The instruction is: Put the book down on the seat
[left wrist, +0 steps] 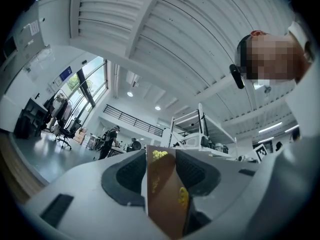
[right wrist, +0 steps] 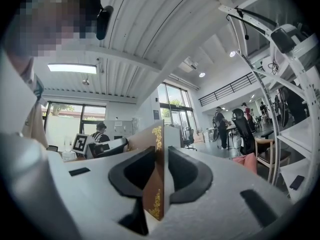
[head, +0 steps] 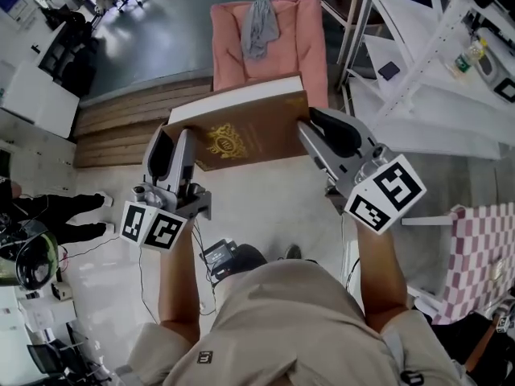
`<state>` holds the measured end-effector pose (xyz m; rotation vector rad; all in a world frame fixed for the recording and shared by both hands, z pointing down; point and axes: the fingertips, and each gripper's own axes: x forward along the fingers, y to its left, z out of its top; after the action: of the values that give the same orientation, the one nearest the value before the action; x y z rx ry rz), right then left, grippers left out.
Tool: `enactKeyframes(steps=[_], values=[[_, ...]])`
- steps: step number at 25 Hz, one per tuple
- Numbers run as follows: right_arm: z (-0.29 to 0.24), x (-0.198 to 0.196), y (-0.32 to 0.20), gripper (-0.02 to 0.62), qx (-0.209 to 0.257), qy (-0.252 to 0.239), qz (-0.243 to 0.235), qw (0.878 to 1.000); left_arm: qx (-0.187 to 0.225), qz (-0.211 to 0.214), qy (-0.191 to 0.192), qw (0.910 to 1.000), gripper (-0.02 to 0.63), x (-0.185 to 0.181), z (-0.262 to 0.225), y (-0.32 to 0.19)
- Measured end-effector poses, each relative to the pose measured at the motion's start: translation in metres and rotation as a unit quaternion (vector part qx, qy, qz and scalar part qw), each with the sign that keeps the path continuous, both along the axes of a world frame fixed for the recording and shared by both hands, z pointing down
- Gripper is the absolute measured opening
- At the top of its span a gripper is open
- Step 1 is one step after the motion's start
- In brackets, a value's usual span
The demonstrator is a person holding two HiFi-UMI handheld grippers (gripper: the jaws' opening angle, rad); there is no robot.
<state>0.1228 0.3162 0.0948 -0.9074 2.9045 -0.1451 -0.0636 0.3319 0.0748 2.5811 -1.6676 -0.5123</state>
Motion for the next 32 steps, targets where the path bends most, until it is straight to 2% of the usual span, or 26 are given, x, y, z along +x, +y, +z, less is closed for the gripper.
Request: enactKeyframes(steps=[5,12,16,23,32], values=[[0.0,0.006,-0.025,0.071,0.001,0.007,0.026,1.0,0.006,0.027,0.005,0.9996,0.166,0.005,-0.001,-0.038],[0.01,0.006,-0.086,0.071,0.0,0.02,0.092,0.996,0.006,0.092,0.019,0.9955,0.166,0.005,0.015,-0.122],[0.008,-0.021,-0.13,0.071,-0.001,0.028,0.12,0.992,0.014,0.121,0.026,0.9923,0.166,-0.02,0.01,-0.178],[0.002,-0.069,-0.207,0.072,-0.011,0.038,0.142,0.989,0.013,0.143,0.029,0.9892,0.166,-0.067,0.001,-0.263],[0.009,-0.115,-0.295,0.072,-0.02,0.05,0.162,0.985,0.003,0.162,0.038,0.986,0.166,-0.112,0.011,-0.356]])
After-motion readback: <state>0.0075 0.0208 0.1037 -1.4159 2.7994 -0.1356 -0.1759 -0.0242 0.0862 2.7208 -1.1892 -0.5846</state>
